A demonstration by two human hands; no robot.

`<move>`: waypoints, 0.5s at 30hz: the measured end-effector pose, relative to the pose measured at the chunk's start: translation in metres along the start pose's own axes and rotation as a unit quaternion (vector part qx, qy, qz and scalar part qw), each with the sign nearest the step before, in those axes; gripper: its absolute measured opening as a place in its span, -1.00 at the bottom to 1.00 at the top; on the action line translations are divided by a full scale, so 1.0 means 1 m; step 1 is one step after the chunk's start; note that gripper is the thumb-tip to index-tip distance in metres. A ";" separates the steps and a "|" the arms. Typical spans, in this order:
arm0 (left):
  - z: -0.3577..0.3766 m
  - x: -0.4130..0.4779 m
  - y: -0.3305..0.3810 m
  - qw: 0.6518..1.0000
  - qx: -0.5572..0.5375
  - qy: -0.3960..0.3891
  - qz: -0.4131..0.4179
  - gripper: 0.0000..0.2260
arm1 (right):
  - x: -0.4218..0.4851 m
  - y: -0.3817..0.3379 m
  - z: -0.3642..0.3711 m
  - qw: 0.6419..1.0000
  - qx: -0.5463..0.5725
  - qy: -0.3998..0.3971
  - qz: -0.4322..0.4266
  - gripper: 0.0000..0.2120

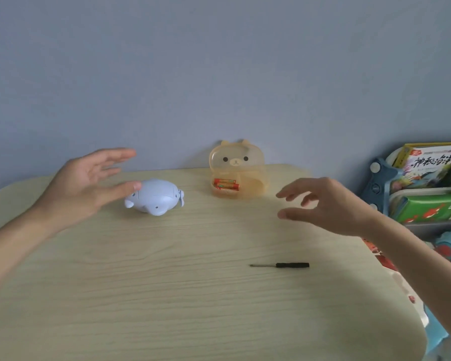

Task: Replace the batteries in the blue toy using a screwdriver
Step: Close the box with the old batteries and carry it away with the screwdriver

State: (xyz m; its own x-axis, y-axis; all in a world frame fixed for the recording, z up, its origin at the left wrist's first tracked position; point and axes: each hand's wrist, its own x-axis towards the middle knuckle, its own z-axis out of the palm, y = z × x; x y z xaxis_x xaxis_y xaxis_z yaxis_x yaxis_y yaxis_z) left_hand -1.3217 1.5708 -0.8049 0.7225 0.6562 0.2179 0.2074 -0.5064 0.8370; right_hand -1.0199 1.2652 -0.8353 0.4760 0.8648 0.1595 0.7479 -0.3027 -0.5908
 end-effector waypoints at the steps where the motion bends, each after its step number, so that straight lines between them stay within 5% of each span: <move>1: 0.007 0.007 0.012 1.000 0.006 -0.005 0.022 -0.33 | 0.014 0.002 -0.002 1.000 0.001 0.012 0.009 -0.61; 4: 0.049 0.030 0.044 0.996 -0.014 -0.064 0.054 -0.23 | 0.047 0.012 -0.003 0.999 0.013 0.024 0.034 -0.34; 8: 0.120 0.057 0.040 0.987 -0.026 -0.156 0.000 -0.46 | 0.074 0.029 0.005 0.997 0.011 0.012 0.080 -0.04; 15: 0.161 0.076 0.017 0.991 -0.031 -0.125 -0.043 -0.27 | 0.090 0.040 0.016 0.992 0.058 -0.014 0.114 0.03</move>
State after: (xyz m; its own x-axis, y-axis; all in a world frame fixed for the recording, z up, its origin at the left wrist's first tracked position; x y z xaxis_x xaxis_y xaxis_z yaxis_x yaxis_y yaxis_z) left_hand -1.1577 1.5220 -0.8553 0.8465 0.5321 0.0193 0.2401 -0.4137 0.8782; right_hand -0.9545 1.3374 -0.8566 0.6124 0.7905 -0.0095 0.5632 -0.4446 -0.6965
